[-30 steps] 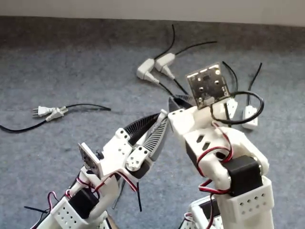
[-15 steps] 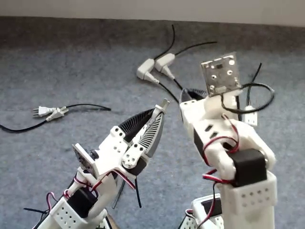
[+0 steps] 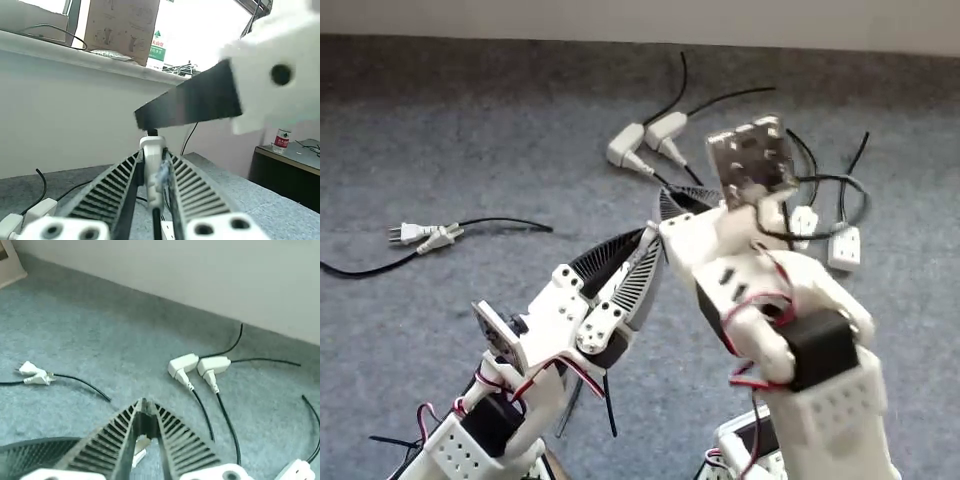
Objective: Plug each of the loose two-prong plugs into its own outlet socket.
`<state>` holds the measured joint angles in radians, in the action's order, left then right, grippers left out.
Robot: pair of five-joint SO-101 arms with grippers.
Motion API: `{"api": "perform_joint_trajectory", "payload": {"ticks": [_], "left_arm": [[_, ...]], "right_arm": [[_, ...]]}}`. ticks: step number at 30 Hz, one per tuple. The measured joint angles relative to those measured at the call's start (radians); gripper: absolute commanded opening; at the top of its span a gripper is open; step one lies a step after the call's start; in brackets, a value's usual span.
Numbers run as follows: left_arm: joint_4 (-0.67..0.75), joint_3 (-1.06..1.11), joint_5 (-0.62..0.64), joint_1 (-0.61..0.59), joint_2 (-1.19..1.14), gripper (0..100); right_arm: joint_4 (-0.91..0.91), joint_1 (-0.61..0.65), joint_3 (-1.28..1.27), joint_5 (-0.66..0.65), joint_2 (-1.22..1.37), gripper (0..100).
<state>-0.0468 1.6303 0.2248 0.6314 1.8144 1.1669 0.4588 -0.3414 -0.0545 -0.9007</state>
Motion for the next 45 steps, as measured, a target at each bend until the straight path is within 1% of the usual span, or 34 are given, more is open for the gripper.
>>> {"api": "perform_joint_trajectory", "payload": {"ticks": [6,15,21,25,27,30,33,35,40,42,45], "left_arm": [[-0.002,0.003,0.002,0.002,-0.003,1],[0.000,0.000,-0.002,-0.006,-0.002,1],[0.000,0.000,-0.003,0.000,0.000,1],[-0.005,0.000,-0.003,-0.003,-0.002,1],[-0.068,-0.006,-0.003,-0.009,-0.002,1],[-0.235,-0.071,0.031,-0.066,-0.002,1],[-0.422,-0.163,0.087,-0.146,-0.002,1],[-0.520,-0.212,0.103,-0.166,-0.002,1],[-0.689,-0.259,0.106,-0.163,-0.002,1],[-0.769,-0.267,0.106,-0.163,-0.002,1],[-0.830,-0.281,0.081,-0.170,-0.002,1]], "right_arm": [[-0.089,-0.017,-0.130,0.005,-0.011,0.8],[-0.089,-0.163,-0.229,0.003,-0.046,0.8],[-0.089,-0.173,-0.215,0.003,-0.072,0.8],[-0.061,-0.170,-0.110,0.003,-0.074,0.8],[-0.023,-0.170,-0.064,0.003,-0.074,0.8],[0.029,-0.192,-0.038,0.003,-0.074,0.8],[0.055,-0.261,-0.044,0.003,-0.074,0.8],[0.063,-0.316,-0.084,0.006,-0.083,0.8],[0.120,-0.425,-0.207,0.008,-0.084,0.8],[0.146,-0.445,-0.269,0.008,-0.084,0.8],[0.163,-0.448,-0.391,0.008,-0.084,0.8]]}}
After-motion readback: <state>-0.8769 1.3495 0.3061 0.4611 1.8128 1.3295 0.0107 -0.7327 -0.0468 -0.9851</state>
